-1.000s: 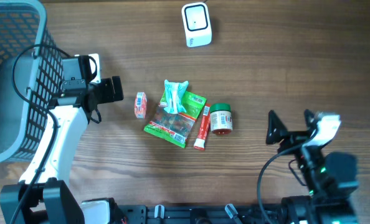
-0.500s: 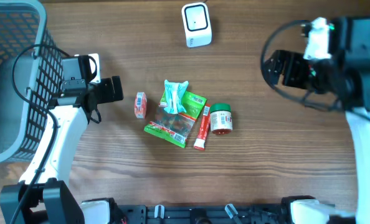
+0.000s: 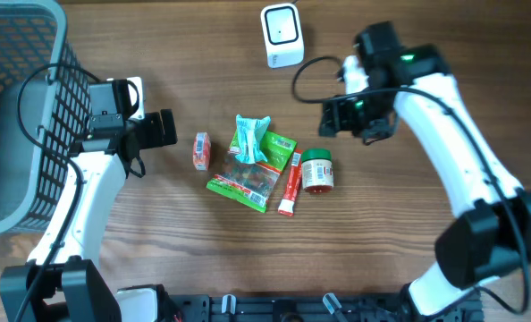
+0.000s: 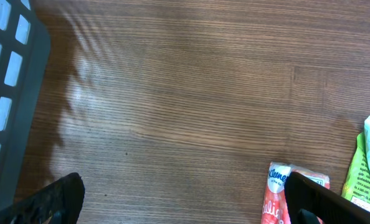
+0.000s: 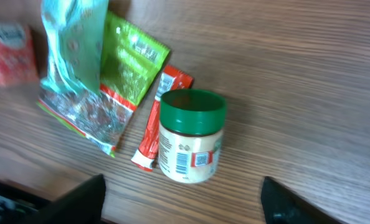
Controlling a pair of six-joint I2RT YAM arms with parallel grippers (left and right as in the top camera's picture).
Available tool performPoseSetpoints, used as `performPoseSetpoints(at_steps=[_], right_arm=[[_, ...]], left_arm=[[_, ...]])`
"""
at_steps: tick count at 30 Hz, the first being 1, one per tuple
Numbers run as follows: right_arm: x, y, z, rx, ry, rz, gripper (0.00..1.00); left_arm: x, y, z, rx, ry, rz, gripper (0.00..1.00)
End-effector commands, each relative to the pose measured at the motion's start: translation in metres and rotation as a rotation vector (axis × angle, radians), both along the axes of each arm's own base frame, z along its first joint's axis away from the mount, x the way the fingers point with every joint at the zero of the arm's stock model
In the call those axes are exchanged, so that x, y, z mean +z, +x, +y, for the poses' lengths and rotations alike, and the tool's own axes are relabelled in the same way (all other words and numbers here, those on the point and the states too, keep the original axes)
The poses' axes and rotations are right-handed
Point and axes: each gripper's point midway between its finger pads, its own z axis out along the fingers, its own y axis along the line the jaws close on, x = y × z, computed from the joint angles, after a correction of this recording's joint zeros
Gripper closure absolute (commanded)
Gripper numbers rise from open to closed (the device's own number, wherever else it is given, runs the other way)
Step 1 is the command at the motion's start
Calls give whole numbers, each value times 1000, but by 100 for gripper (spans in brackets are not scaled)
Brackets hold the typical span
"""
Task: Scan the item barcode
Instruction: 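Swing right gripper over the table toward the green-lidded jar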
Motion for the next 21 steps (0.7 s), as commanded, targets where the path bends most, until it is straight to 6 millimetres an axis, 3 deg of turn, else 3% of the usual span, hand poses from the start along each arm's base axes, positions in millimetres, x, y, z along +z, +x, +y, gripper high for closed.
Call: performPoseSetpoints(at_steps=[1, 5, 10, 21], right_arm=[[-38, -8, 18, 89, -77, 68, 16], [-67, -8, 13, 70, -215, 103, 14], [-92, -3, 15, 43, -239, 133, 12], [-101, -6, 31, 54, -212, 144, 10]], left_arm=[[12, 5, 3, 4, 10, -34, 0], [12, 5, 3, 4, 10, -34, 0], [12, 5, 3, 5, 10, -34, 0], [12, 5, 3, 4, 10, -34, 0]])
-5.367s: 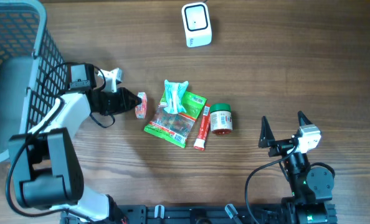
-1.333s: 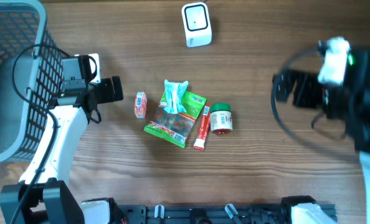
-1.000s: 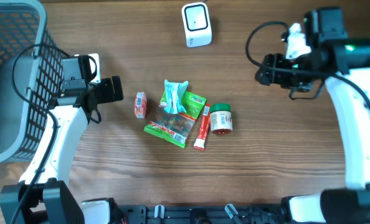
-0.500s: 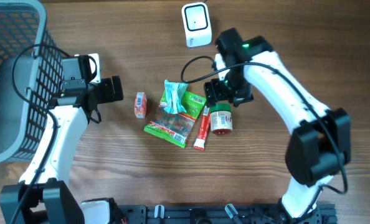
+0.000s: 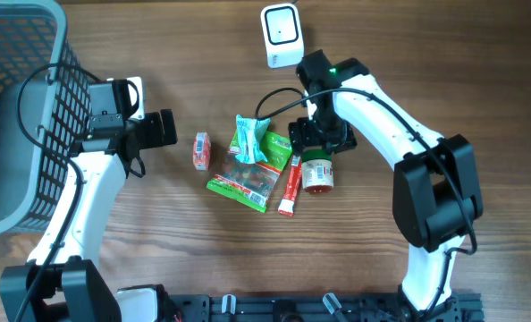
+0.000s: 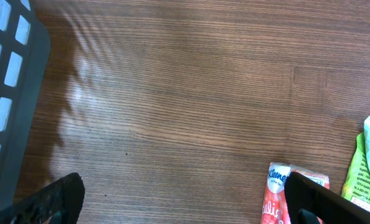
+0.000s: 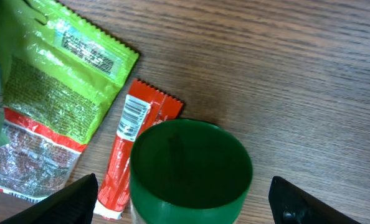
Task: Scan the item barcode
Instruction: 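Swing right gripper over the table toward the green-lidded jar, then lower right gripper and grasp the green-lidded jar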
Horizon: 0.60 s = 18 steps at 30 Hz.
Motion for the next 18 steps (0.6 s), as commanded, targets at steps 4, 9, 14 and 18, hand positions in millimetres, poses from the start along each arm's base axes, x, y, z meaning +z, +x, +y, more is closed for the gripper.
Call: performPoseSetpoints(at_steps=[4, 9, 14, 18], right_arm=[[-9, 3, 6, -1, -7, -12, 0], [-9, 2, 6, 3, -11, -12, 4], [-16, -8, 0, -5, -32, 21, 8], [-36, -17, -5, -4, -41, 37, 9]], left_arm=[[12, 5, 3, 5, 10, -34, 0], [12, 5, 3, 5, 10, -34, 0], [12, 5, 3, 5, 10, -34, 0], [12, 5, 3, 5, 10, -34, 0]])
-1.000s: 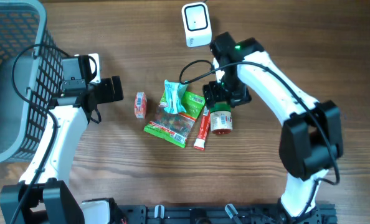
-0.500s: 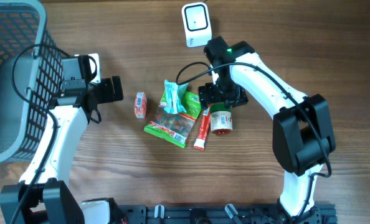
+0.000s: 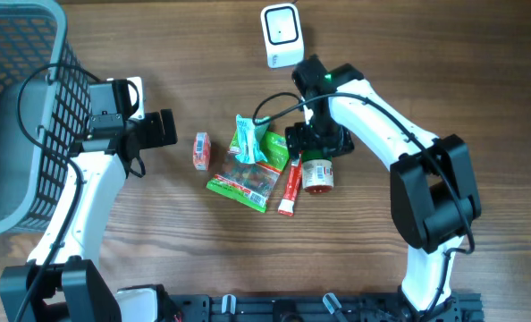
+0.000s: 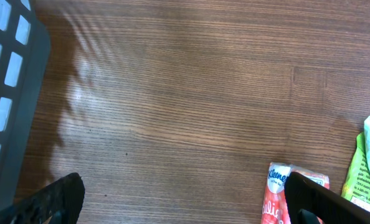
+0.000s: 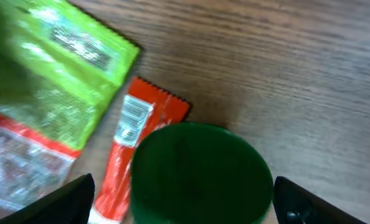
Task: Scan the item barcode
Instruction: 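Lower right gripper and grasp the green-lidded jar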
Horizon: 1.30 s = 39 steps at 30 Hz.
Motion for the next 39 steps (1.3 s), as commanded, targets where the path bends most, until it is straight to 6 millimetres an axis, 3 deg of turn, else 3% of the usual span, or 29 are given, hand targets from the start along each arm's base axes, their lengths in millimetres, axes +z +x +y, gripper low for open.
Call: performPoseSetpoints(at_steps=[1, 5, 14, 16, 25, 30, 36, 39], right_arm=[[-25, -10, -7, -5, -28, 24, 9], [-30, -7, -5, 0, -18, 5, 15], [-10, 7, 2, 3, -3, -27, 24], [-10, 7, -5, 6, -42, -28, 27], [-12, 1, -13, 12, -77, -11, 24], [-23, -1, -14, 11, -73, -18, 24], [-23, -1, -18, 10, -92, -20, 31], [-12, -1, -18, 10, -87, -39, 34]], left_arm=[[12, 5, 3, 4, 10, -34, 0], [12, 5, 3, 4, 10, -34, 0], [12, 5, 3, 4, 10, -34, 0], [12, 5, 3, 5, 10, -34, 0], [12, 5, 3, 4, 10, -34, 0], [12, 5, 3, 4, 10, -34, 0], [12, 5, 3, 4, 10, -34, 0], [12, 5, 3, 4, 10, -34, 0]])
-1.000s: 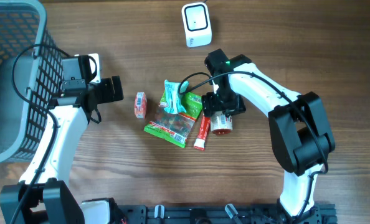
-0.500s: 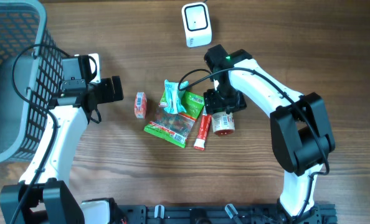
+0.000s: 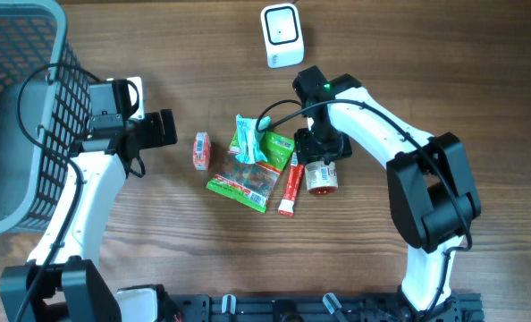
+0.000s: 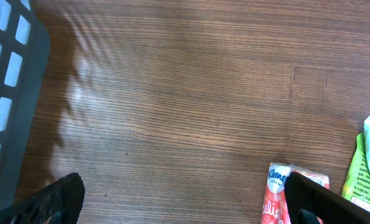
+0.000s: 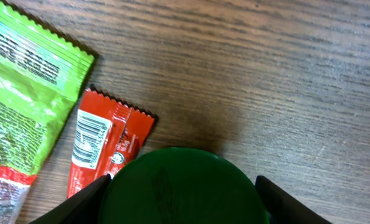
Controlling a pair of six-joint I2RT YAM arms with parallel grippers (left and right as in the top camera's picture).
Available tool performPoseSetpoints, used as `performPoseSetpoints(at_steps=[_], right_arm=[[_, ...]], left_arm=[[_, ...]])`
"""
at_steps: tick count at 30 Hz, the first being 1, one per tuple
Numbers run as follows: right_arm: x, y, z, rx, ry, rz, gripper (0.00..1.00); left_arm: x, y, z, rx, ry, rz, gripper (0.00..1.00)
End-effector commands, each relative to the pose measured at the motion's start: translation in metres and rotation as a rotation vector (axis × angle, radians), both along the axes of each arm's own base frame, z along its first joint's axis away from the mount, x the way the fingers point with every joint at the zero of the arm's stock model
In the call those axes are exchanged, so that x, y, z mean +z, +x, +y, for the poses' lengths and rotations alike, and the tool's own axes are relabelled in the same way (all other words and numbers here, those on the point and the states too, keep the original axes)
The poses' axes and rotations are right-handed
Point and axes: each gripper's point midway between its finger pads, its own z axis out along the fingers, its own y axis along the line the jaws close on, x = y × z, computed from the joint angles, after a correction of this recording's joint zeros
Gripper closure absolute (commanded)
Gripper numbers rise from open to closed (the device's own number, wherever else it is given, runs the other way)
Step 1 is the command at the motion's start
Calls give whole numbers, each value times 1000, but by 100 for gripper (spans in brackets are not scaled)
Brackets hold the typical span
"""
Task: Scan the item barcode
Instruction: 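Lower right gripper and grasp the green-lidded jar, then lift jar with right gripper and turn it toward the scanner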
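A small jar (image 3: 320,176) with a green lid (image 5: 182,186) lies on its side on the wooden table, lid toward the white scanner (image 3: 282,36) at the back. My right gripper (image 5: 182,202) is down over the lid, one finger touching each side of it, shut on it; in the overhead view the right gripper (image 3: 318,150) hides the lid. My left gripper (image 4: 185,205) stands open over bare wood left of the pile, and the overhead view has the left gripper (image 3: 163,128) beside the red Kleenex pack (image 3: 201,150).
A red stick packet (image 5: 104,146) lies right beside the jar, then a green snack packet (image 5: 23,87) and a teal pouch (image 3: 250,137). The Kleenex pack (image 4: 278,193) shows by my left finger. A grey basket (image 3: 55,89) fills the left edge.
My right gripper has come lower onto the jar's lid and its fingers now touch both sides of it. The left arm has not moved.
My right gripper hung open high up to the right of the pile, with the jar seen from a distance. Then it stood open just above the green lid, with gaps on both sides. Now its fingers touch the lid. The left arm stayed still throughout.
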Motion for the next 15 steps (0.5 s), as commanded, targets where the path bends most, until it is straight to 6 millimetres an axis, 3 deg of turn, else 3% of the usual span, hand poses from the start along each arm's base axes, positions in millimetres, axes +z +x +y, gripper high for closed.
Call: performPoseSetpoints(at_steps=[1, 7, 9, 10, 12, 15], right_arm=[[9, 1, -6, 4, -23, -33, 35], [73, 19, -13, -3, -14, -237, 35], [101, 24, -14, -11, 11, -323, 35], [130, 29, -16, -26, 33, -424, 35], [159, 32, -17, -36, 66, -514, 35], [183, 32, -27, -63, 52, -595, 39]], left_arm=[[12, 5, 3, 4, 10, -34, 0], [12, 5, 3, 4, 10, -34, 0], [12, 5, 3, 5, 10, -34, 0], [12, 5, 3, 4, 10, -34, 0], [12, 5, 3, 4, 10, -34, 0], [12, 5, 3, 4, 10, -34, 0]])
